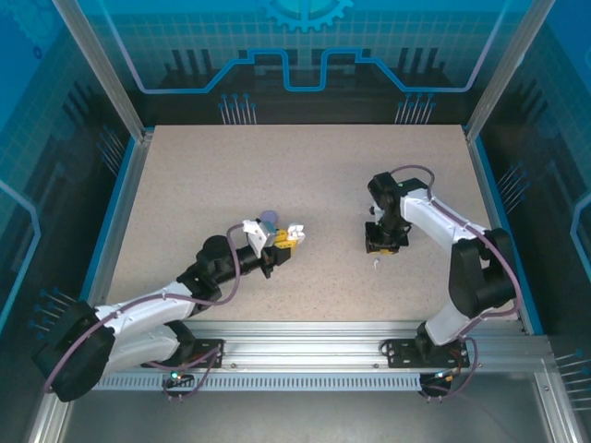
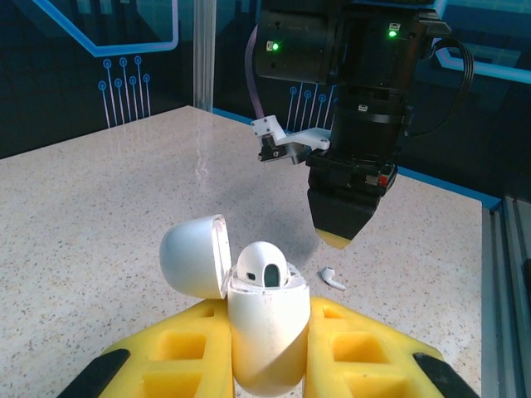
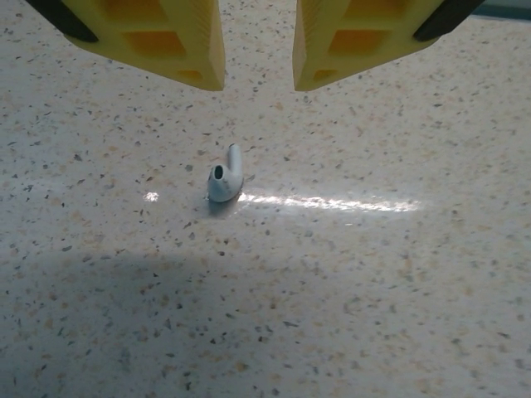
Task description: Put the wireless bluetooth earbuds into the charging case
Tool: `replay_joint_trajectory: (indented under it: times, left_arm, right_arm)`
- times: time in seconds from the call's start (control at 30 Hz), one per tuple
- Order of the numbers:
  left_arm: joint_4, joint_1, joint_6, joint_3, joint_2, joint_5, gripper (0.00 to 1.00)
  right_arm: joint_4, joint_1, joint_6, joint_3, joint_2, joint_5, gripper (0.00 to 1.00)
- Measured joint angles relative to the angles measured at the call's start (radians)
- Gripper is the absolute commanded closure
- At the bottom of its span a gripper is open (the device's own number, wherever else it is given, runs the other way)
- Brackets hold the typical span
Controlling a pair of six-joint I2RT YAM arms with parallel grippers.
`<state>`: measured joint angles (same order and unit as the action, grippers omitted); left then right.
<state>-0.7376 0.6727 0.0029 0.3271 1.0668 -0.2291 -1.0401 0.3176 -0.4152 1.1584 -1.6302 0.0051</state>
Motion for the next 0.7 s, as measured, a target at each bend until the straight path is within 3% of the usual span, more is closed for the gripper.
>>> replay_joint_trajectory:
  times: [0.7]
  left_arm:
    - [0.0,0.0,0.0,0.0,0.022,0.0,0.81]
  right_arm:
    - [0.007,0.0,-0.006,0.022,-0.204,0.047,0.73]
